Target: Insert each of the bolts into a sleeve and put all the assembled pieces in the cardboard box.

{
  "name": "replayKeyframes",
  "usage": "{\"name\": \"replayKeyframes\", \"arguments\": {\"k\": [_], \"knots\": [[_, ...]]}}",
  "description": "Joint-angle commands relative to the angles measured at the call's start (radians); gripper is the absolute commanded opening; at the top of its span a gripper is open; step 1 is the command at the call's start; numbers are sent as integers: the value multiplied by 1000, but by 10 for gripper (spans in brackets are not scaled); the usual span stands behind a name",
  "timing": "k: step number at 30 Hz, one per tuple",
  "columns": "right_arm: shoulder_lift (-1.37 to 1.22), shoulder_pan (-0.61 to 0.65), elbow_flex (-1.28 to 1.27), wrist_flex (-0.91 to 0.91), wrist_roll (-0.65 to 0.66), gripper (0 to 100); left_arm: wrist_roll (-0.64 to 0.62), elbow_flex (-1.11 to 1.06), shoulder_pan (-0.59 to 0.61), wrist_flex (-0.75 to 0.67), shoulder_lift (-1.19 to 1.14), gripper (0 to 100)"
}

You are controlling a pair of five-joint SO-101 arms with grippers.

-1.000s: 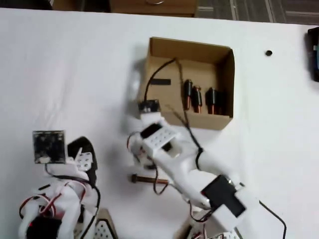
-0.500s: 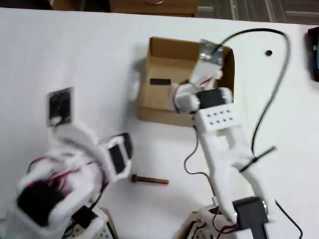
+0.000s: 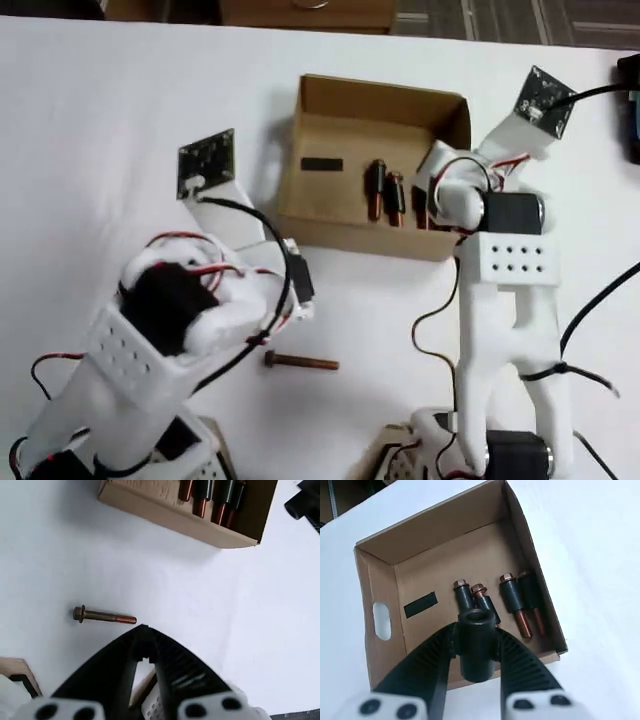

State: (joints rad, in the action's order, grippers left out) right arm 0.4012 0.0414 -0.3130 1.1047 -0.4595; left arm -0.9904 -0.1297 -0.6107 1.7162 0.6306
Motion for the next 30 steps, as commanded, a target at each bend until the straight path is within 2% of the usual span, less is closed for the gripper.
{"name": "replayKeyframes", "arguments": {"k": [1,5,10,14,22,26,28,30], "knots": [[58,-28,49,-12,6,20,60,18,-23,12,-3,23],[79,-56,48,-12,23,20,338,22,-17,64,-5,23],[111,-62,44,-7,169,20,758,25,23,63,-5,23],[137,-62,44,33,250,20,1046,33,57,61,-5,23],[142,-65,44,134,405,20,1576,10,0,64,-11,23],[143,-136,44,147,448,20,1900,-73,-32,66,-5,23],[143,-180,43,148,468,20,2005,-128,-31,63,-5,23],[143,-226,43,148,494,20,2044,-166,-38,61,-5,23]]}}
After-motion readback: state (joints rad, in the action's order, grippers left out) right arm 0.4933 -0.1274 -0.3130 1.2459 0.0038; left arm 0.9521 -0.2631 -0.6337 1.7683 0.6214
